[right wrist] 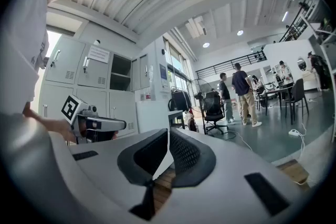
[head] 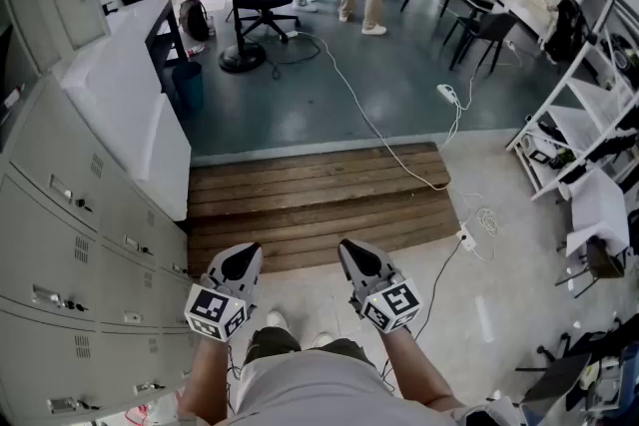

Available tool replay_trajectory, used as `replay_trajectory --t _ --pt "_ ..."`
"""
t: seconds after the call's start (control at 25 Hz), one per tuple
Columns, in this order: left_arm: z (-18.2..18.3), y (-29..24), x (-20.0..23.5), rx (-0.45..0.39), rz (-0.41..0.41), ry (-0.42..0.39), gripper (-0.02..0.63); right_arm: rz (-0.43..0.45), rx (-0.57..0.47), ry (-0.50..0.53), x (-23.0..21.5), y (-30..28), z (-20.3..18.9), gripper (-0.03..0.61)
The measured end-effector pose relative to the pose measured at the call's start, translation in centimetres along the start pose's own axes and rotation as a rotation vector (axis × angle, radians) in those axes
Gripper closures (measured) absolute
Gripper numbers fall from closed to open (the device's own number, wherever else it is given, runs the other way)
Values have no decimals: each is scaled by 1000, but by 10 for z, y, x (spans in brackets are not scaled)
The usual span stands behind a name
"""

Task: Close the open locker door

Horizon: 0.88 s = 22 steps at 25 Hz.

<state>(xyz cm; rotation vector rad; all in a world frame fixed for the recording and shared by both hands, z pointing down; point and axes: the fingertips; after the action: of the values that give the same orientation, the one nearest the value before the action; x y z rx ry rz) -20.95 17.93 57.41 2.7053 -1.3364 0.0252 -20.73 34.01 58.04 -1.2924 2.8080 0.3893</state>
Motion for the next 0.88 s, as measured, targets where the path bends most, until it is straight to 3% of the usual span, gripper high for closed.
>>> replay_trajectory --t 0.16,0.52,0.88 --pt "3 2 32 5 -12 -26 611 19 9 -8 8 -41 -6 557" --pt "13 7 158 -23 28 -11 611 24 -10 -26 21 -153 -20 557" --pt "3 -11 219 -12 58 12 611 -18 23 -41 -3 -205 -41 557"
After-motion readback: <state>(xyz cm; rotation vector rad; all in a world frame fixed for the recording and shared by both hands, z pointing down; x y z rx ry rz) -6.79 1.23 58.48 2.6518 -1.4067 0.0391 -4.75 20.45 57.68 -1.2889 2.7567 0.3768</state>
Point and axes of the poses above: the fingertips, and each gripper's own axes: y backward along the fingers, x to its left, z out of its top, and after that the axes turned 15 degrees about -x, right-handed
